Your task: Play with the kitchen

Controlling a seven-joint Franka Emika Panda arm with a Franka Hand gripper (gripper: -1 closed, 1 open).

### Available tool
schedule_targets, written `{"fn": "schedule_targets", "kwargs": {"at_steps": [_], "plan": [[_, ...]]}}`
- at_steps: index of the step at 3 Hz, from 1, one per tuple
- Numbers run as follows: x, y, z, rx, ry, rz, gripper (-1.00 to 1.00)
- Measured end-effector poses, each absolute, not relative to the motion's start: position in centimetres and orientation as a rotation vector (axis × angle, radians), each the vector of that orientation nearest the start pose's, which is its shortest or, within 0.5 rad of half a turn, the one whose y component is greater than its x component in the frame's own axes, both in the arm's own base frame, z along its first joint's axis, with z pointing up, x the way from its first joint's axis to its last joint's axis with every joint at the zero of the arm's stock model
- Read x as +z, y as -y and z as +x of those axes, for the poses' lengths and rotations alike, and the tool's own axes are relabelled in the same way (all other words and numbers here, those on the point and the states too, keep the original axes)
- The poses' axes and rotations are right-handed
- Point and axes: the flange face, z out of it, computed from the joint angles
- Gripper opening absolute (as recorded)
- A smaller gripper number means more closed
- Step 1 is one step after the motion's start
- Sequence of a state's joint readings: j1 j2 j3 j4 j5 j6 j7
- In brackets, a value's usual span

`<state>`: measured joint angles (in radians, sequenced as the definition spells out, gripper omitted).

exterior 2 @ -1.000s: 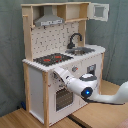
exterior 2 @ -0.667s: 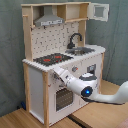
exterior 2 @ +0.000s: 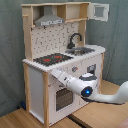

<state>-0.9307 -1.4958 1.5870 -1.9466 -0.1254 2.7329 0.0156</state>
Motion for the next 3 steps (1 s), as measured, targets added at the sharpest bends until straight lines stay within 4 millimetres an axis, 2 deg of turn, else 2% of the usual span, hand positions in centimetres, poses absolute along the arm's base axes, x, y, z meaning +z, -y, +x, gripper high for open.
{"fn": "schedule_targets", "kwargs": {"at_steps": [3], "plan": [[33.45,-55.46,34.45,0.778,-1.305,0.958,-1.0]]}}
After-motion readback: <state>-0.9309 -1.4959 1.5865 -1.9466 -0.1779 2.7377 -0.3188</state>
